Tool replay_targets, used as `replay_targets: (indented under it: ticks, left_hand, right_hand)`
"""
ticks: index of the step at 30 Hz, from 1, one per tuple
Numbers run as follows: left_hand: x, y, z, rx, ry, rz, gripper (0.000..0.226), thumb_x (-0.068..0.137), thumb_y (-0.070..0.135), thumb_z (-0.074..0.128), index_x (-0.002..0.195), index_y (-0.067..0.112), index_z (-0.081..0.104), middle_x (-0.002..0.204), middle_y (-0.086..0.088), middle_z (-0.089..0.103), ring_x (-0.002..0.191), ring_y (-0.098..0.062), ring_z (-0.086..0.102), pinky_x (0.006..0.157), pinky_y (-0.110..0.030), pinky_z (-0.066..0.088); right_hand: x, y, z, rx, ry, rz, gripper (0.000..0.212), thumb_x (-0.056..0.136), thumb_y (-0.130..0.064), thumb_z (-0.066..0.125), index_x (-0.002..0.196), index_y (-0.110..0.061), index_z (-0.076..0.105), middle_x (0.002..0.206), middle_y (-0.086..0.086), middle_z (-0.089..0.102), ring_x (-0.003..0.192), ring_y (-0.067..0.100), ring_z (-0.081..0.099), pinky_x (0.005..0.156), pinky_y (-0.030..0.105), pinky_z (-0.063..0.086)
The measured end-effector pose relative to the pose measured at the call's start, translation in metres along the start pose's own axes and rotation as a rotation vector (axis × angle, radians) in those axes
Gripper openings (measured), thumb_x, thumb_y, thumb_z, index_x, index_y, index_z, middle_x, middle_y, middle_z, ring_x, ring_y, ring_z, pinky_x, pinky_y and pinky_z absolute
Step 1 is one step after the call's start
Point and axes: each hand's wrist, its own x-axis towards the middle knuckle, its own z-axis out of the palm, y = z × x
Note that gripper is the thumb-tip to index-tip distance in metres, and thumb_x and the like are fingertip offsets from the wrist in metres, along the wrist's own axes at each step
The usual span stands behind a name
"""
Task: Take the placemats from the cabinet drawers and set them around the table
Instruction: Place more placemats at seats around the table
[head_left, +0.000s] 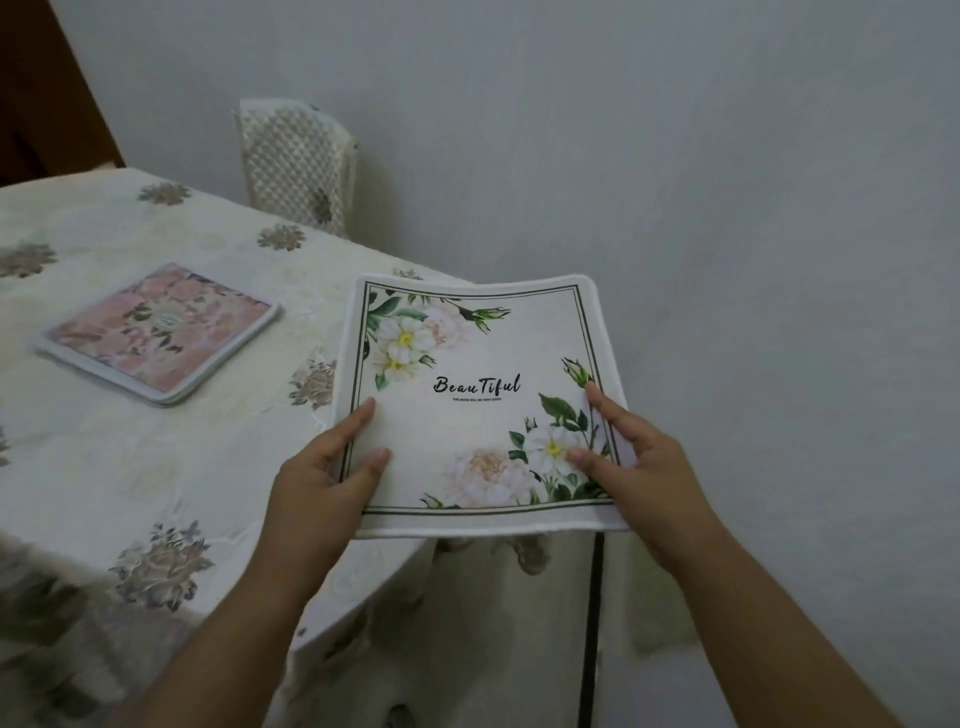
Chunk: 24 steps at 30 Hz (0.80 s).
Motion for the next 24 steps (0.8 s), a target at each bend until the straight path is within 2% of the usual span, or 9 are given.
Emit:
replay_targets:
  ticks: [4, 6, 8, 12, 16, 18, 20, 21, 24]
  left_hand:
    - [0.045, 0.008, 0.023, 0.022, 0.059, 0.023, 0.050, 0.090, 0.023, 0.075, 0.125, 0.056, 0.063, 0.113, 0.054, 0.053, 0.112, 0.026, 0.050, 0.090, 0.000, 0.042]
    - [0.058, 0.006, 0.034, 0.032, 0.115, 0.015, 0.051, 0.090, 0.024, 0.075, 0.125, 0.058, 0.062, 0.117, 0.053, 0.052, 0.114, 0.025, 0.049, 0.092, 0.000, 0.041]
    - [0.069, 0.003, 0.046, 0.043, 0.186, 0.000, 0.050, 0.090, 0.027, 0.075, 0.125, 0.060, 0.061, 0.120, 0.050, 0.054, 0.118, 0.021, 0.050, 0.099, -0.009, 0.043]
    - [0.082, -0.007, 0.077, 0.032, 0.390, -0.066, 0.050, 0.090, 0.025, 0.075, 0.124, 0.059, 0.062, 0.124, 0.039, 0.057, 0.121, 0.010, 0.055, 0.109, -0.031, 0.046]
    - [0.077, -0.007, 0.110, 0.045, 0.594, -0.120, 0.050, 0.091, 0.028, 0.074, 0.124, 0.062, 0.060, 0.130, 0.036, 0.055, 0.123, 0.012, 0.053, 0.110, -0.031, 0.045]
    - [0.076, -0.009, 0.125, 0.062, 0.662, -0.139, 0.050, 0.091, 0.030, 0.073, 0.124, 0.065, 0.059, 0.131, 0.037, 0.053, 0.122, 0.015, 0.050, 0.109, -0.027, 0.044]
    - [0.077, -0.012, 0.137, 0.096, 0.709, -0.163, 0.051, 0.092, 0.031, 0.072, 0.124, 0.067, 0.057, 0.130, 0.037, 0.052, 0.122, 0.020, 0.047, 0.105, -0.019, 0.042]
    - [0.077, -0.014, 0.141, 0.107, 0.730, -0.171, 0.051, 0.093, 0.031, 0.072, 0.124, 0.067, 0.056, 0.130, 0.037, 0.052, 0.120, 0.023, 0.045, 0.103, -0.013, 0.041]
    - [0.081, -0.022, 0.148, 0.099, 0.792, -0.178, 0.051, 0.093, 0.029, 0.072, 0.125, 0.066, 0.055, 0.128, 0.038, 0.051, 0.116, 0.027, 0.045, 0.096, -0.001, 0.038]
  right_hand:
    - [0.076, 0.005, -0.015, 0.011, -0.074, -0.044, 0.070, 0.081, -0.023, 0.083, 0.135, -0.056, 0.054, 0.133, -0.028, 0.060, 0.122, -0.002, 0.059, 0.102, 0.043, 0.053]
    - [0.111, 0.011, -0.018, -0.002, -0.133, -0.054, 0.069, 0.079, -0.030, 0.083, 0.134, -0.059, 0.053, 0.136, -0.029, 0.058, 0.125, -0.001, 0.056, 0.105, 0.044, 0.051]
    - [0.148, 0.018, -0.018, -0.036, -0.205, -0.071, 0.069, 0.078, -0.038, 0.082, 0.134, -0.062, 0.050, 0.143, -0.022, 0.054, 0.131, 0.003, 0.052, 0.110, 0.044, 0.046]
    - [0.225, 0.031, -0.012, -0.052, -0.388, -0.164, 0.068, 0.080, -0.037, 0.081, 0.133, -0.064, 0.049, 0.142, -0.029, 0.051, 0.129, -0.011, 0.045, 0.111, 0.027, 0.035]
    - [0.285, 0.033, -0.001, -0.077, -0.599, -0.264, 0.067, 0.079, -0.038, 0.081, 0.132, -0.065, 0.050, 0.125, -0.049, 0.048, 0.113, -0.032, 0.041, 0.087, -0.005, 0.035]
    - [0.306, 0.032, 0.004, -0.126, -0.690, -0.329, 0.064, 0.080, -0.041, 0.079, 0.131, -0.067, 0.049, 0.128, -0.043, 0.052, 0.122, -0.021, 0.045, 0.098, 0.005, 0.039]
    - [0.325, 0.035, 0.012, -0.175, -0.735, -0.372, 0.064, 0.083, -0.039, 0.079, 0.133, -0.065, 0.049, 0.140, -0.018, 0.055, 0.135, 0.004, 0.046, 0.114, 0.035, 0.039]
    - [0.332, 0.036, 0.016, -0.182, -0.752, -0.381, 0.064, 0.084, -0.037, 0.079, 0.134, -0.064, 0.049, 0.141, -0.012, 0.054, 0.136, 0.010, 0.046, 0.115, 0.043, 0.038]
    - [0.348, 0.037, 0.029, -0.174, -0.792, -0.417, 0.065, 0.084, -0.033, 0.080, 0.136, -0.058, 0.051, 0.131, -0.016, 0.057, 0.125, 0.002, 0.052, 0.111, 0.038, 0.042]
